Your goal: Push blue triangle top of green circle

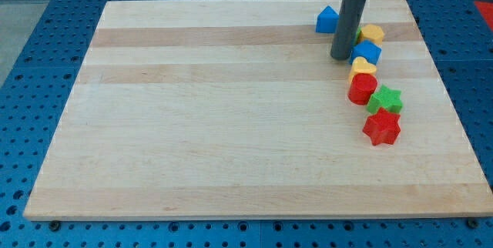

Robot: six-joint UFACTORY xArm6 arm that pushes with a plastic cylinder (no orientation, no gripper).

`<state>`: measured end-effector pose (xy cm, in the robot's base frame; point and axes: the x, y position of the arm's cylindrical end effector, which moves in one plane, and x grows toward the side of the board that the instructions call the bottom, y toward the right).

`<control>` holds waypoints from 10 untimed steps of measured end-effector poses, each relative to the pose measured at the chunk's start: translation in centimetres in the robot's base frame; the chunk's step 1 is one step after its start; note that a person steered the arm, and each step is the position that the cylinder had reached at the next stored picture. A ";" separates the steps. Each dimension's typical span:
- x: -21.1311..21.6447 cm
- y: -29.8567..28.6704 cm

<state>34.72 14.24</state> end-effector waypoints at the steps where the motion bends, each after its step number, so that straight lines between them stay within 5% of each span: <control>1: -2.3 0.0; 3: -5.6 0.0; 5: -3.4 -0.8; 10: -6.7 -4.3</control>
<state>28.06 9.92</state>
